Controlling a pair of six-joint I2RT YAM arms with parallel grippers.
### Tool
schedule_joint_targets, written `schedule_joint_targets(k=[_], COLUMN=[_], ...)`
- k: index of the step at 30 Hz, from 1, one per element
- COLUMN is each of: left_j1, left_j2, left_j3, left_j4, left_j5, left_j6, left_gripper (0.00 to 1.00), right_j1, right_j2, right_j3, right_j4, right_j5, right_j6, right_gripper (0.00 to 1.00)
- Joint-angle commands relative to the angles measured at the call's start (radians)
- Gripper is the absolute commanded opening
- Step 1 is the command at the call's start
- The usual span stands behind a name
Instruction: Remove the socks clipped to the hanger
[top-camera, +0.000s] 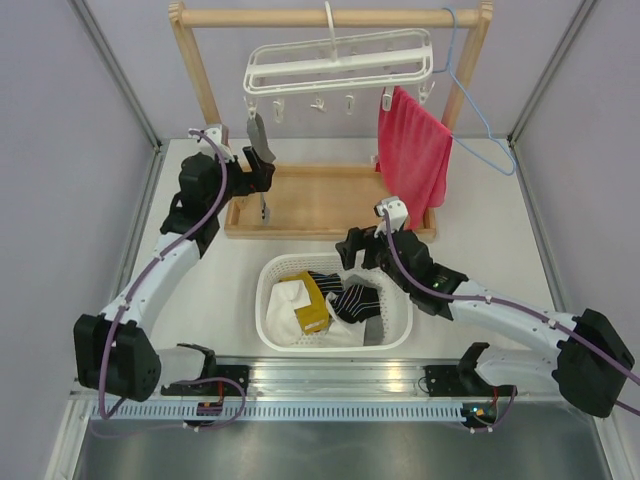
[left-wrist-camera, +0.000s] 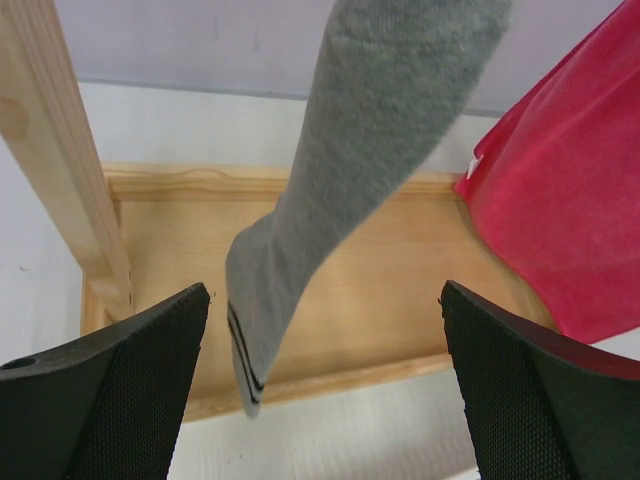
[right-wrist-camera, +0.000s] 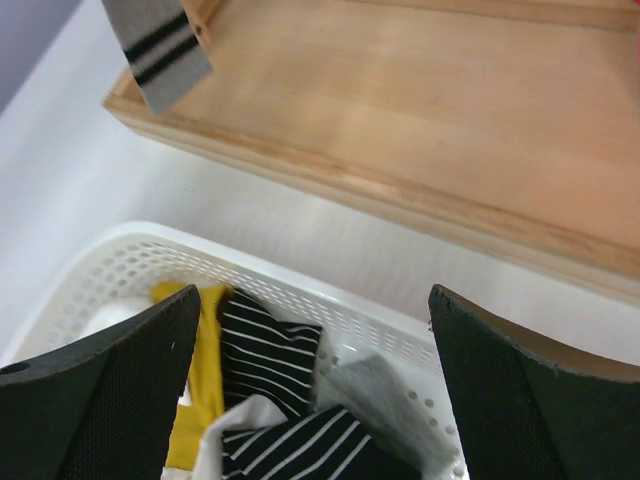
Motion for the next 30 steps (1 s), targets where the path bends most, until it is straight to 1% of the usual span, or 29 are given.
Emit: schedule_joint_targets(k=[1,6,10,13,19,28,30], left_j1=[-0.002,-0.002,-0.002,-0.002,-0.004,-0.004,-0.007], left_j2=[0.062,0.166,0.198,0.237,0.298,0.335,0.340], left_j3=[0.007,0.035,0.039,0.053,0.069,0.069,0.067], left_j4=[0.200,0.267,0.301,0.312,0.338,0.358,0.356], left_j5=[0.017,-0.014,-0.055,-0.050,-0.038,-0.026,-0.033], left_j6=[0.030,0.073,0.073,0.078,0.037,0.020,0.012], left_gripper=[1.00,1.00,1.00,1.00,1.00,1.00,0.75], right_j1=[-0.011,-0.033,-0.048,-0.064,-0.073,-0.079,-0.080], right_j2=[0.009,-0.014,-0.037,-0.057,-0.073,-0.047,-0.039], right_j3=[0.064,0.039,0.016,0.002,-0.008,-0.004,-0.002], right_j4=[0.135,0.182,0.186,0.184,0.190,0.199,0.204], right_j5=[-0.085,-0.105,-0.105,-0.111,-0.128,-0.140,-0.145], right_j6=[-0.025,-0.016,-0.022,-0.022,-0.015,-0.010,-0.010], right_gripper=[0.98,0.98,0.98,0.98,0.98,0.98,0.98])
